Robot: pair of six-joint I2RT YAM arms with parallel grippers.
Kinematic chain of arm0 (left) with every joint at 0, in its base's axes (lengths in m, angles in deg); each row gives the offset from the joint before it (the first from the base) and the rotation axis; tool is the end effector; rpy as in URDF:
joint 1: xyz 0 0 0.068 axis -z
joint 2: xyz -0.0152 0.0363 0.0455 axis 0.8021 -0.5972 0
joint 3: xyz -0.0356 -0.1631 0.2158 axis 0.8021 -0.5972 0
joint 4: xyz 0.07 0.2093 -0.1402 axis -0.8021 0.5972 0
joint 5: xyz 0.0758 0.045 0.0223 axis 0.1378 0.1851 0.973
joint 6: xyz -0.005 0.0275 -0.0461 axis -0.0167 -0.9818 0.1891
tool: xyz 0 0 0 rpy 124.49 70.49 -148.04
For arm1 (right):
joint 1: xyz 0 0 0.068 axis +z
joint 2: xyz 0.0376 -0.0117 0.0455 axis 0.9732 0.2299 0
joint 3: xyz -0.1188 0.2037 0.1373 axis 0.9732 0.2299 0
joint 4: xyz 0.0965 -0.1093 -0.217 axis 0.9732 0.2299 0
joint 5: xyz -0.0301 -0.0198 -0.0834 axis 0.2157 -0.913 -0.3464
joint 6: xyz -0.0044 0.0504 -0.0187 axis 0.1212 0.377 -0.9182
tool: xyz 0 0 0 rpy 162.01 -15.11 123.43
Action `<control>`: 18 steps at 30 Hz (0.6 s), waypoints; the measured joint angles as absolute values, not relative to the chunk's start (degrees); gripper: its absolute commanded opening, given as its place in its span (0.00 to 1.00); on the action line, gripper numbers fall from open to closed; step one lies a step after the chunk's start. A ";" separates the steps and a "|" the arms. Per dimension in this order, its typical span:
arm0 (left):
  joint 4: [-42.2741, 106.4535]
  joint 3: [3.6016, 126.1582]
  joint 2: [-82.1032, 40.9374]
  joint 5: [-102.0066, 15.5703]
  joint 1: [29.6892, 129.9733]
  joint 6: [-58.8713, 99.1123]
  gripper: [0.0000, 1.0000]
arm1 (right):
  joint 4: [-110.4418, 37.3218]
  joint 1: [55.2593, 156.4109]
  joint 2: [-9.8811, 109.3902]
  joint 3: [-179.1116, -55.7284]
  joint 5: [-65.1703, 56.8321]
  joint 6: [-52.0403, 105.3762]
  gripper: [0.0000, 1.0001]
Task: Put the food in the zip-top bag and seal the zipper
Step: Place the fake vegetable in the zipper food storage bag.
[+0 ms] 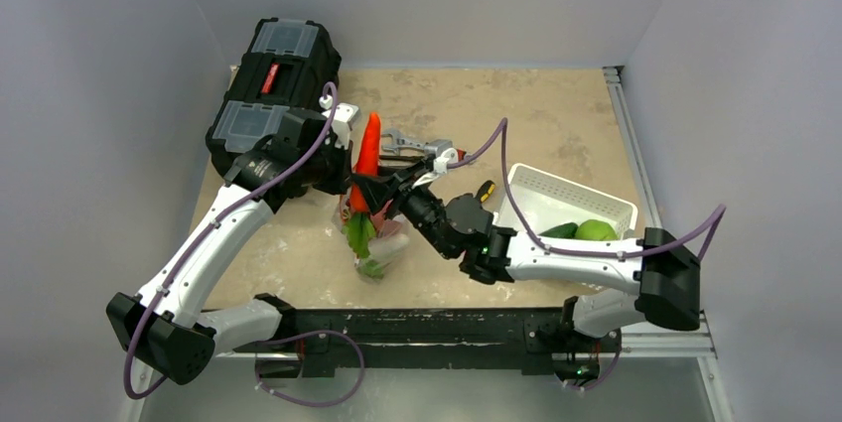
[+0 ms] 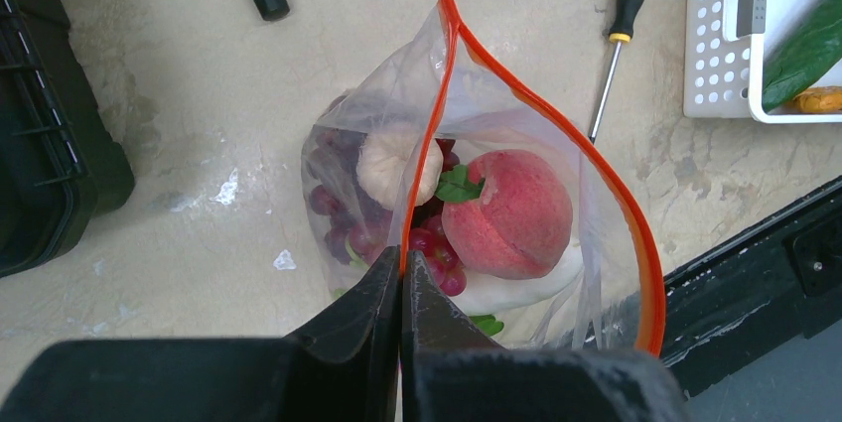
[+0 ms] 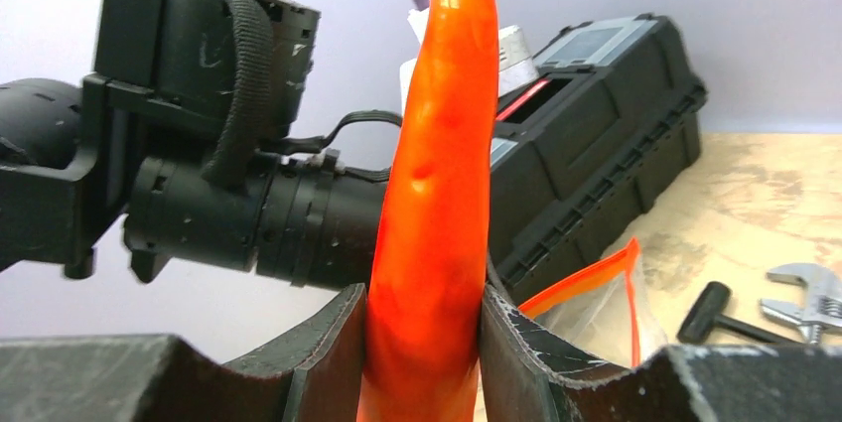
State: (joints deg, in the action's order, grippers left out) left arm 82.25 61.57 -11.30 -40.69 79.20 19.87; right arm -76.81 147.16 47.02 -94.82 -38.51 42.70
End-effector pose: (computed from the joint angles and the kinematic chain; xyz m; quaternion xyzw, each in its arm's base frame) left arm 0.2072 -0.1045 0.3487 0.1357 0.9140 -0.1649 0.3450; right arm 0.1209 0.2928 0.3478 -0.0739 0.6196 0.4616 0.6305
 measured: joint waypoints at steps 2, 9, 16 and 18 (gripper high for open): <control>82.25 61.57 -11.30 -40.69 79.22 19.87 0.00 | -79.44 148.10 48.44 -94.82 -41.81 40.21 0.00; 82.25 61.57 -11.30 -40.69 79.22 19.85 0.00 | -88.84 149.48 53.84 -94.80 -49.98 31.30 0.00; 82.27 61.57 -11.30 -40.69 79.22 19.85 0.00 | -91.92 153.59 57.55 -93.44 -54.03 24.69 0.00; 82.27 61.57 -11.30 -40.69 79.22 19.85 0.00 | -91.09 154.70 57.51 -92.64 -55.32 24.83 0.00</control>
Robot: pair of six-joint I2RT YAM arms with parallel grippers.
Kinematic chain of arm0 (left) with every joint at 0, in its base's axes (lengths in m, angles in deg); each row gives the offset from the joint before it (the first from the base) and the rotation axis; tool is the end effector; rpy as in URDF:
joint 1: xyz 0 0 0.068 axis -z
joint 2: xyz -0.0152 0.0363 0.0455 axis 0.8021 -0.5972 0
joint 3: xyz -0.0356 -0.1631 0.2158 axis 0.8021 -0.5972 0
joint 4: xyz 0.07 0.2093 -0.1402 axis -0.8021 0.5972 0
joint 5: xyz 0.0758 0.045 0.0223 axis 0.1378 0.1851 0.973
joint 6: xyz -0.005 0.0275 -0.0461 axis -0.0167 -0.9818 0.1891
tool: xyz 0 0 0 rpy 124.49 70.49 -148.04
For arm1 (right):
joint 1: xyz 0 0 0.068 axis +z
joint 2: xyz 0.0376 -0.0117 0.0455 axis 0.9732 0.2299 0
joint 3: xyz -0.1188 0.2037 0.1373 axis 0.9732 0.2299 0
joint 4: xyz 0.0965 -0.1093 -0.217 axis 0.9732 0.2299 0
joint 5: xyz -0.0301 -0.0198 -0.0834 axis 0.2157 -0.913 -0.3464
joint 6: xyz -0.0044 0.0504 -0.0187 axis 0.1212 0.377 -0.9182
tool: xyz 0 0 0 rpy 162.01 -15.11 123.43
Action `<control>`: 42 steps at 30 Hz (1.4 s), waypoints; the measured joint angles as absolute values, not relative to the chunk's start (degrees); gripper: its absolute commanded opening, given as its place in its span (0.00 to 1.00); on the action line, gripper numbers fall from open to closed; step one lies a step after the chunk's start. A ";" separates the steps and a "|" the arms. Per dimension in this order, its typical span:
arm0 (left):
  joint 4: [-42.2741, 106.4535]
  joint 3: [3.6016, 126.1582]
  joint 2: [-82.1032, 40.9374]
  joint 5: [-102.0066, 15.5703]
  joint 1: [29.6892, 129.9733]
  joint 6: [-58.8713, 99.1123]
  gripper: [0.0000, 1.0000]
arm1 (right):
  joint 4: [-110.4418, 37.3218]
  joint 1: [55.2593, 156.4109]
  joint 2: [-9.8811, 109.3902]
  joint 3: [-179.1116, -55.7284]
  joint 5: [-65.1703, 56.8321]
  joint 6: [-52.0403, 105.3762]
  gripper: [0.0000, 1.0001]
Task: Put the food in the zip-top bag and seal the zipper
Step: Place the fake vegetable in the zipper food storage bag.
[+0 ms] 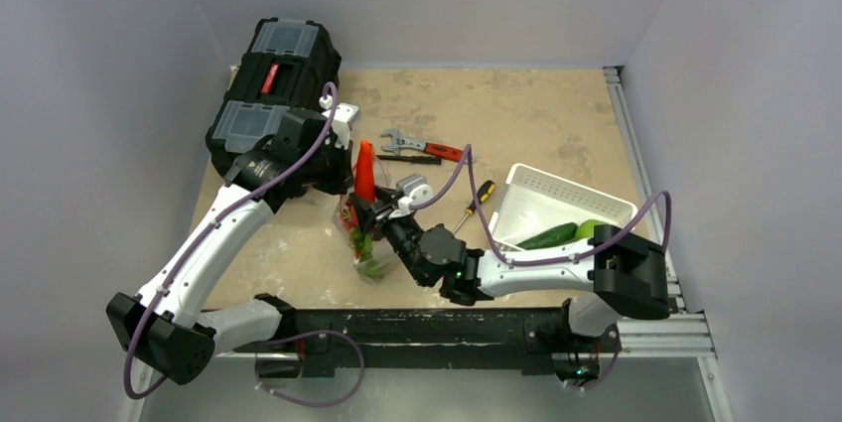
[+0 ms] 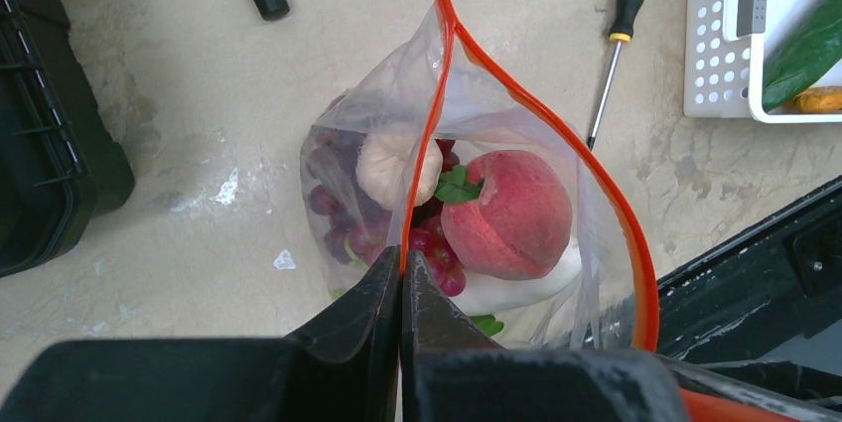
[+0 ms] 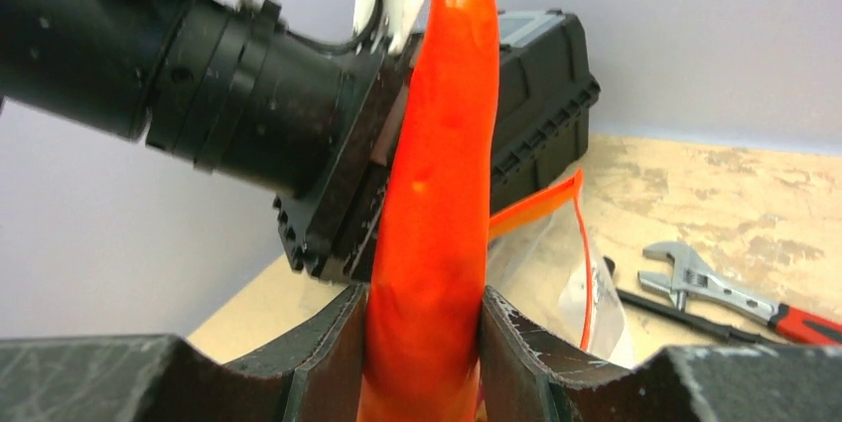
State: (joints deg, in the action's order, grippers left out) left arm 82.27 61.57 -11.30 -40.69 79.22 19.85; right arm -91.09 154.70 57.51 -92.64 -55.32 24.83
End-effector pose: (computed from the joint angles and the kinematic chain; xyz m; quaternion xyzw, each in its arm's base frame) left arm 0.2071 -0.1045 0.3487 0.1361 0.9140 -0.1648 0.3449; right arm 0.0948 0.3281 0.3014 -0.0948 0.6256 0.3240 0.7033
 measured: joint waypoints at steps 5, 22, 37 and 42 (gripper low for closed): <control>82.27 61.57 -11.30 -40.69 79.22 19.87 0.00 | -83.44 155.29 56.27 -92.46 -56.30 29.02 0.00; 82.95 61.57 -11.04 -40.69 79.22 19.87 0.00 | -52.97 155.05 54.54 -100.53 -50.97 50.09 0.01; 82.92 61.46 -8.90 -40.69 79.22 19.85 0.00 | -32.84 151.25 58.17 -106.62 -44.65 67.16 0.16; 82.60 61.44 -8.81 -40.72 79.22 19.85 0.00 | -29.17 148.19 58.25 -108.46 -39.36 69.41 0.22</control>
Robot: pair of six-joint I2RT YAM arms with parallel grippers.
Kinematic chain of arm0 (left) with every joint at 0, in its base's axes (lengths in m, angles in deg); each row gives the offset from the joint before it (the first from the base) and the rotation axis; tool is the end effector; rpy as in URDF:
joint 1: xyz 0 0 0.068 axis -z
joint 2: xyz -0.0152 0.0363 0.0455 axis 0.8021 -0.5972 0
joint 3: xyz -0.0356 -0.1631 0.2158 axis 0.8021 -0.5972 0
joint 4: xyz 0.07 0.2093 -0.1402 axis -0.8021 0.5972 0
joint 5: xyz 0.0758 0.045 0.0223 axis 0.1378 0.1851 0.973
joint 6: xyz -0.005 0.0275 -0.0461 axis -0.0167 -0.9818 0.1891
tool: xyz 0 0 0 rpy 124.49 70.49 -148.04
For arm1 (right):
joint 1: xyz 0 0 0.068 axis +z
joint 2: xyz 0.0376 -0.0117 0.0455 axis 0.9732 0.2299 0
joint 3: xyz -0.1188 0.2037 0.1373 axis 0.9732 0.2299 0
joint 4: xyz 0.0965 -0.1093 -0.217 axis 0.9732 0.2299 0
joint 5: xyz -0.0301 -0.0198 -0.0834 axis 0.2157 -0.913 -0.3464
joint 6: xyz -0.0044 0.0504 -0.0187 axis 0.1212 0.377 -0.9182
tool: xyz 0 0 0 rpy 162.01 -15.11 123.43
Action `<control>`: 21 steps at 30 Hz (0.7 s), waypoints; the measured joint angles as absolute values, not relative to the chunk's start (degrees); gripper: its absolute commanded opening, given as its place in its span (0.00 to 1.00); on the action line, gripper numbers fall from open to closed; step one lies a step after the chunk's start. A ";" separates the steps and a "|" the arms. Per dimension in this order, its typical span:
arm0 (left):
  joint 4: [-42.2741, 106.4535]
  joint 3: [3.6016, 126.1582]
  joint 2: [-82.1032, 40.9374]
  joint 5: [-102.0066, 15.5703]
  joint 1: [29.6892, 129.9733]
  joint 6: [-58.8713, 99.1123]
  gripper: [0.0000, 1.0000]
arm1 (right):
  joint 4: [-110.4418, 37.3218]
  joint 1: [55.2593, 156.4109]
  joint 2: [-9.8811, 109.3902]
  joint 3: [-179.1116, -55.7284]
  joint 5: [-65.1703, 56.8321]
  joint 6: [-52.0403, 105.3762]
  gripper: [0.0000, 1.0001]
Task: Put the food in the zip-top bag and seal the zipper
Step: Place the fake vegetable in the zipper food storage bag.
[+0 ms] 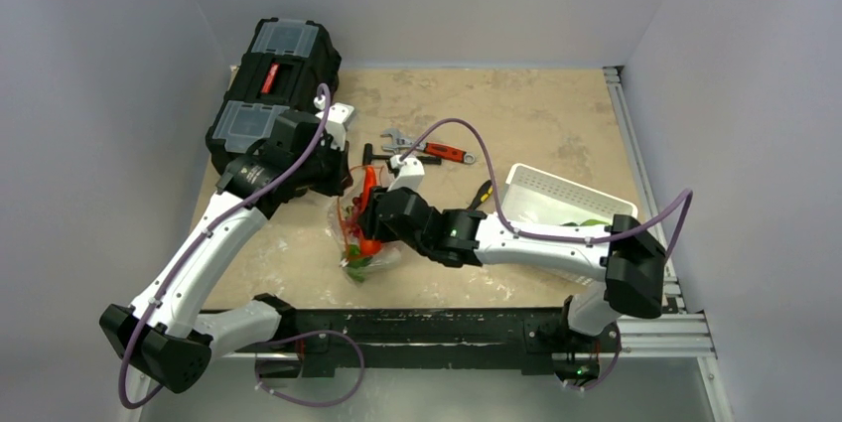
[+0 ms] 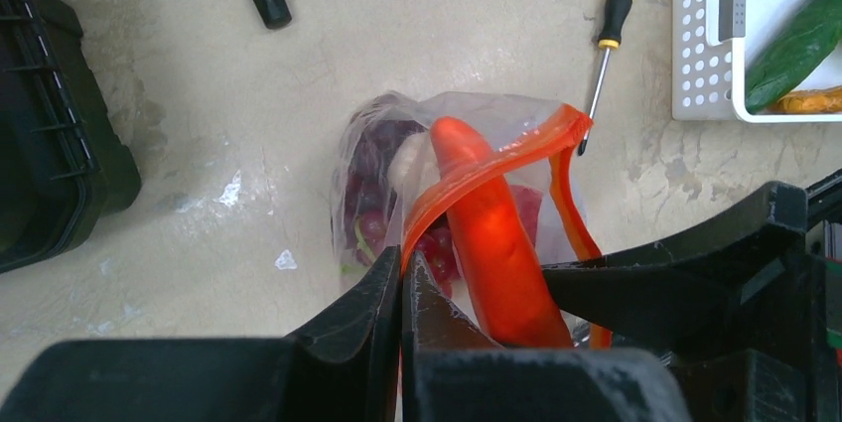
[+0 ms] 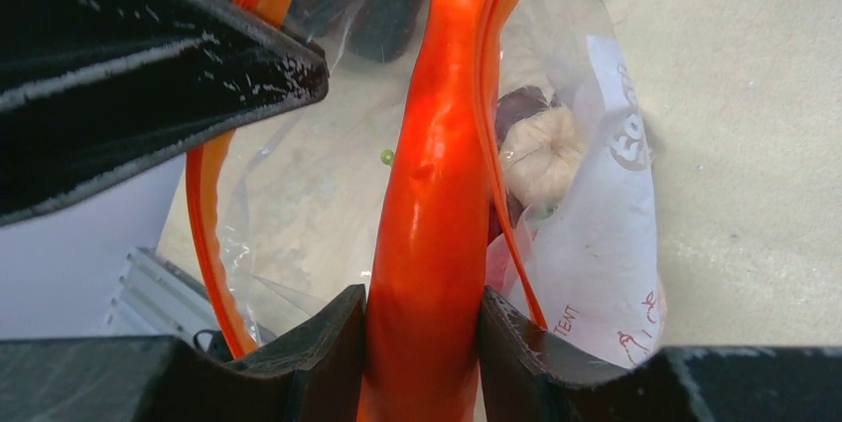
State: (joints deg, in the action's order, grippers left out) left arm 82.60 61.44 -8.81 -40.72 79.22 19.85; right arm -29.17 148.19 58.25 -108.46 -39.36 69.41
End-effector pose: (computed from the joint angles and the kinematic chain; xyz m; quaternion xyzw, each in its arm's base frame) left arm 0.1974 -0.0998 0.3565 0.1361 0.9071 -0.1699 0.3604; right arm 0.1292 0.3340 0.2833 -0.0453 0.8518 0.3151 0.4161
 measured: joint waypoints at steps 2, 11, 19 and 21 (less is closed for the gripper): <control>82.42 61.44 -8.81 -40.74 79.22 19.85 0.00 | -27.70 146.81 58.67 -110.01 -37.35 70.03 0.26; 81.63 61.37 -8.81 -40.74 79.20 19.85 0.00 | -21.69 143.73 65.34 -119.91 -32.28 69.28 0.50; 81.63 61.37 -8.79 -41.11 79.22 19.85 0.00 | -19.72 142.38 65.12 -120.29 -30.20 65.39 0.71; 81.63 61.37 -8.79 -41.11 79.22 19.85 0.00 | -18.63 142.27 64.66 -120.61 -29.70 64.02 0.71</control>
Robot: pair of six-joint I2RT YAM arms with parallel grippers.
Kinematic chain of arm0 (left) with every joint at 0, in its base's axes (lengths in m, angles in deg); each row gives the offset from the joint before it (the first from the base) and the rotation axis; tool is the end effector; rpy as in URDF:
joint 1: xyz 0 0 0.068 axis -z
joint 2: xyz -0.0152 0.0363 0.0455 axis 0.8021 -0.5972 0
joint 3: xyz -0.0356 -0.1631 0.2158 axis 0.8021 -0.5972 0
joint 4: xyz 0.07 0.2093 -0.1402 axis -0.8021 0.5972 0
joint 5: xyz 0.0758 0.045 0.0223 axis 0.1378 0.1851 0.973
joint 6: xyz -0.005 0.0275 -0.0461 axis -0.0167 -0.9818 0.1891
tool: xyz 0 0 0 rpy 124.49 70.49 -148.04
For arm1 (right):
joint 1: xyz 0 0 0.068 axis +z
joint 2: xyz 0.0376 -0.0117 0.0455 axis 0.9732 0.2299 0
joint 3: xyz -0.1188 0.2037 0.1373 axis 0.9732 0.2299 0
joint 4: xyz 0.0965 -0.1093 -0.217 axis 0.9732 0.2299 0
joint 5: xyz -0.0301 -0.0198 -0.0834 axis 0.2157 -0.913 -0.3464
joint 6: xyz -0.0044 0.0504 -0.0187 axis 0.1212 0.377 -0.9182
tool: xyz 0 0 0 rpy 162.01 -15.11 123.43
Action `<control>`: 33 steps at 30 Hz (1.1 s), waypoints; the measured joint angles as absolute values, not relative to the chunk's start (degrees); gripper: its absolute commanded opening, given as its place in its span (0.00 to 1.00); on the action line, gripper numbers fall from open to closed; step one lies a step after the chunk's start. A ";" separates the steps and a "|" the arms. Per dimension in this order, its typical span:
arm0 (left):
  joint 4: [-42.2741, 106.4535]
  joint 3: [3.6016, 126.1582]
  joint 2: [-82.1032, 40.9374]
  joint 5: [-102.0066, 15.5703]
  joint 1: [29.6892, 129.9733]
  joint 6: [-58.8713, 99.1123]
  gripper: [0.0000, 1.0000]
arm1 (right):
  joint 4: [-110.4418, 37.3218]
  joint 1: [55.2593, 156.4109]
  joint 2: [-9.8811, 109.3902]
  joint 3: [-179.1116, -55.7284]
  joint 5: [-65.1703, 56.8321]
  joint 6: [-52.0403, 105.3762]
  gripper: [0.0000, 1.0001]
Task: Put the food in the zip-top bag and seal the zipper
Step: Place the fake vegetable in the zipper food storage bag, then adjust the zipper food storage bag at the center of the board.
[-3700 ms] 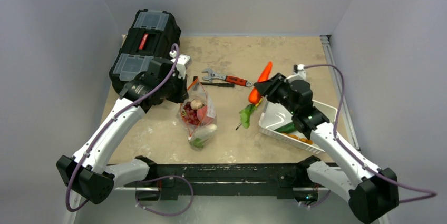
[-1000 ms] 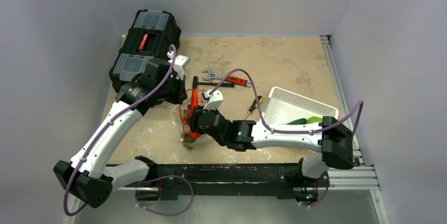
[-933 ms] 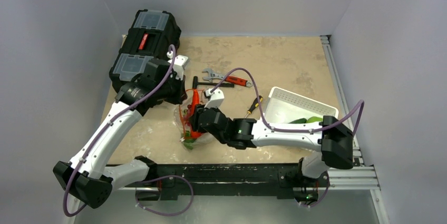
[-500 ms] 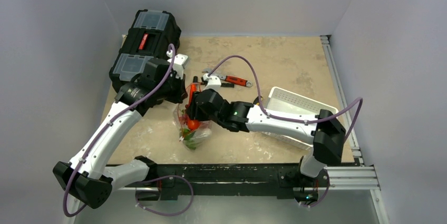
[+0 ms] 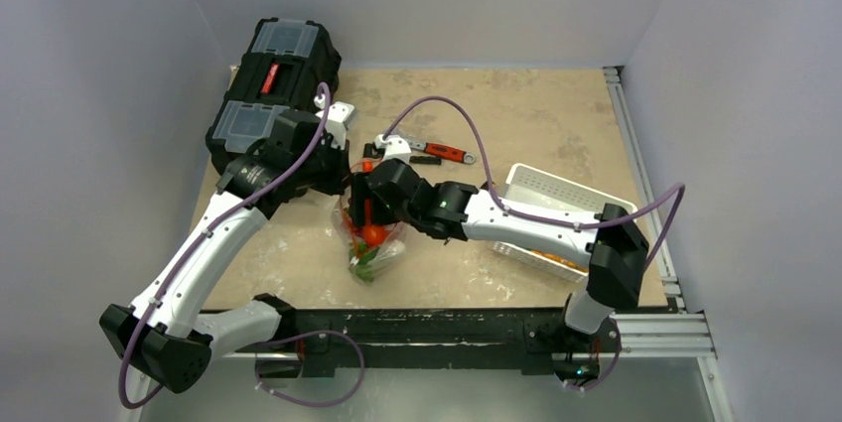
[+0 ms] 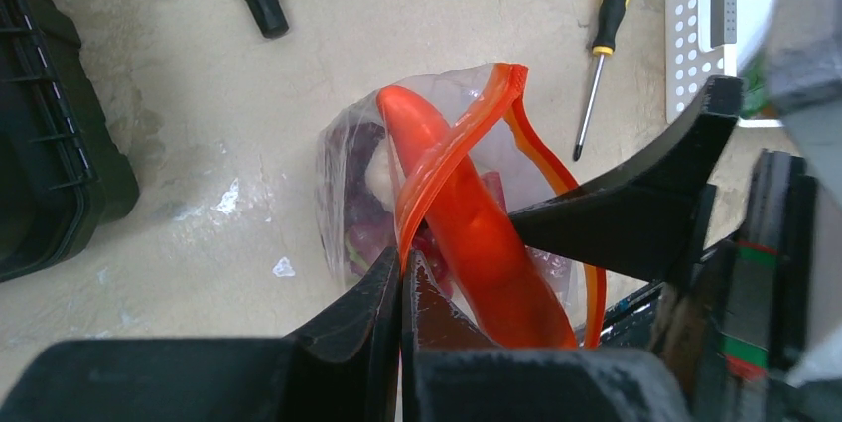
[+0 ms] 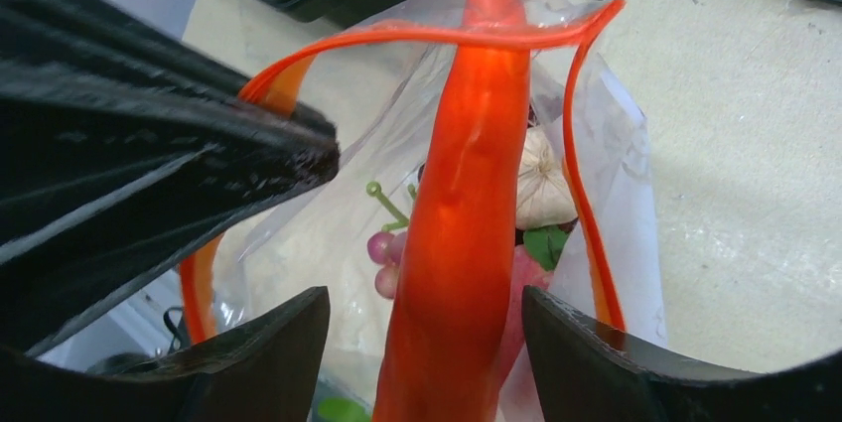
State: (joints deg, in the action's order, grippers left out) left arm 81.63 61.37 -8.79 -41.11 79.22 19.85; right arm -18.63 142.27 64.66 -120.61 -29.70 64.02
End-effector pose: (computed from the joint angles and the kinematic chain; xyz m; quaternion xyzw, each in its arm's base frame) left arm 0.1983 -0.1005 0.3576 0.1374 0.9035 -0.1750 0.3663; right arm 0.1700 0.3478 0.2982 -0.0934 0.8768 0.2891 0.3726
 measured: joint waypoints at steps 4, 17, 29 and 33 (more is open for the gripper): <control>81.66 61.35 -8.79 -41.11 79.22 19.85 0.00 | -16.01 142.27 61.88 -121.16 -28.02 61.63 0.74; 81.68 61.35 -8.79 -41.11 79.22 19.85 0.00 | -14.17 142.27 47.76 -116.59 -25.15 60.71 0.57; 81.70 61.35 -8.79 -41.07 79.22 19.85 0.00 | -15.33 142.27 53.99 -113.01 -23.54 65.24 0.10; 81.70 61.35 -8.62 -41.02 79.22 19.85 0.00 | -15.72 142.27 53.86 -113.07 -22.62 64.71 0.00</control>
State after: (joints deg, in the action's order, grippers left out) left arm 81.70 61.35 -8.62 -41.02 79.22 19.85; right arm -15.72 142.27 53.86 -113.07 -22.62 64.71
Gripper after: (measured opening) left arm 0.006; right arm 0.020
